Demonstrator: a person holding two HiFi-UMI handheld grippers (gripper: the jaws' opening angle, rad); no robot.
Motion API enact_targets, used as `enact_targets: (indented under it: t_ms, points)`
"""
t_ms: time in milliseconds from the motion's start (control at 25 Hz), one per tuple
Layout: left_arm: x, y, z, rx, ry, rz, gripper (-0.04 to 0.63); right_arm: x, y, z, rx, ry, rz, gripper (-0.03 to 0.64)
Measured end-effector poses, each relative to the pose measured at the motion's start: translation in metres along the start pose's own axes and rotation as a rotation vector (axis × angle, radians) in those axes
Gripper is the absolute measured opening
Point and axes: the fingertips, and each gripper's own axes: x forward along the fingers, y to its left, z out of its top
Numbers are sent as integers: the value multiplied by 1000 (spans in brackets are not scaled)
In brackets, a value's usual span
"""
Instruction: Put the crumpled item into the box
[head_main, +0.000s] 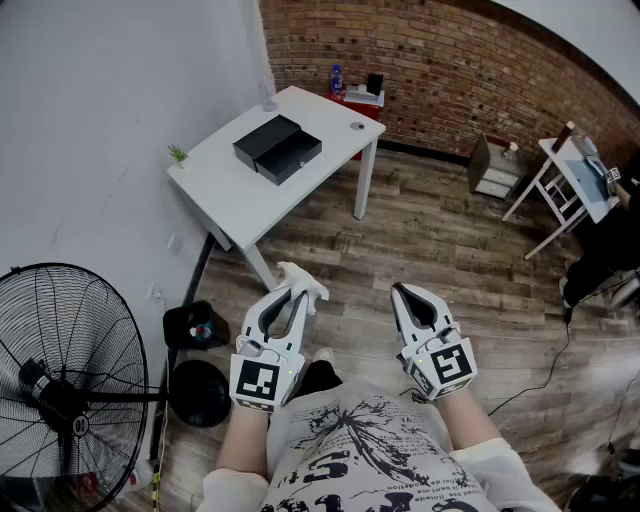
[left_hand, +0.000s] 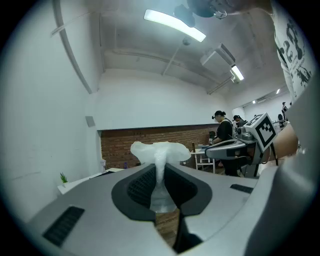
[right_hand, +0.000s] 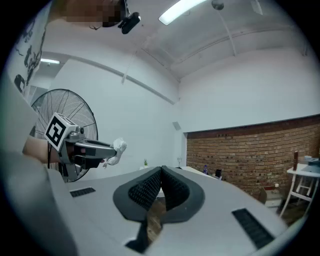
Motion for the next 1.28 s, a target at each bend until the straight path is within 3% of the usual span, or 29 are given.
enact_targets:
  t_ms: [440,760,1040,1280]
  points:
    - [17,2,1,-38,-74,-1,64,6,-8,-8,-4,5,1,12]
    - [50,16,-21,-19,42,-18,66,35,-43,-26,41,32,-30,14]
    - [130,83,-38,-35,51,-10,66,127,-85,-40,43,63,-21,14]
    - [228,177,-33,-48,27,-18,66,248,-135,-26,28,74,-36,14]
